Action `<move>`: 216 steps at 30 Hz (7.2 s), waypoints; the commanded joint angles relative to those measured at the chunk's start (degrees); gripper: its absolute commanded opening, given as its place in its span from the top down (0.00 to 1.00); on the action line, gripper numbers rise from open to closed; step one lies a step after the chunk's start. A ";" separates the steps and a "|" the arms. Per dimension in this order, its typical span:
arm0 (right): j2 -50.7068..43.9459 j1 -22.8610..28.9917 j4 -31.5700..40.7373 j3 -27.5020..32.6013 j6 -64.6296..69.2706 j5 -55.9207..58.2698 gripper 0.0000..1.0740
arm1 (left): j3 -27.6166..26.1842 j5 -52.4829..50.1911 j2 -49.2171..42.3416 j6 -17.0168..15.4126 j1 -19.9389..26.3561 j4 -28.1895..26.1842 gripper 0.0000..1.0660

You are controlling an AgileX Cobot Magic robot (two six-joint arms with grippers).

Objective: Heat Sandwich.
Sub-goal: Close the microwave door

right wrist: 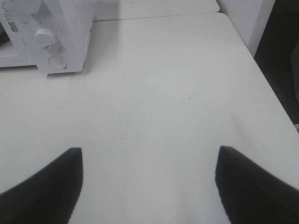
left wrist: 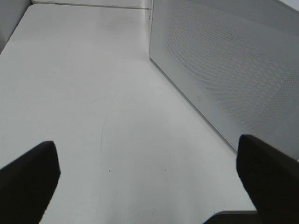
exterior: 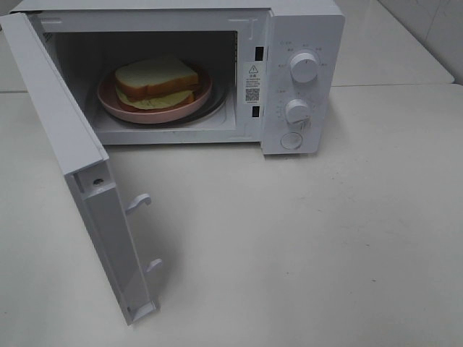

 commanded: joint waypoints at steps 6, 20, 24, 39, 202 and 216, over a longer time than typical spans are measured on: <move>-1.72 -0.29 0.17 0.06 -0.57 -0.40 0.29 | 0.11 -0.80 -0.80 0.00 -0.34 0.00 0.09; -1.72 -0.29 0.17 0.06 -0.57 -0.40 0.29 | 0.11 -0.80 -0.80 0.00 -0.34 -0.17 0.09; -1.72 -0.29 0.17 0.06 -0.57 -0.40 0.29 | 0.11 -0.80 -0.80 0.00 -0.34 -0.23 0.09; -1.72 -0.29 0.17 0.06 -0.57 -0.40 0.29 | -1.83 -7.85 5.56 0.40 -0.34 0.06 0.09; -1.72 -0.29 0.11 0.06 -0.34 -0.40 0.29 | -35.01 -107.54 117.46 11.46 -38.04 -20.57 1.00; -1.72 -0.29 0.11 0.06 -0.34 -0.40 0.29 | -35.12 -103.19 116.08 11.46 -39.30 -19.71 1.00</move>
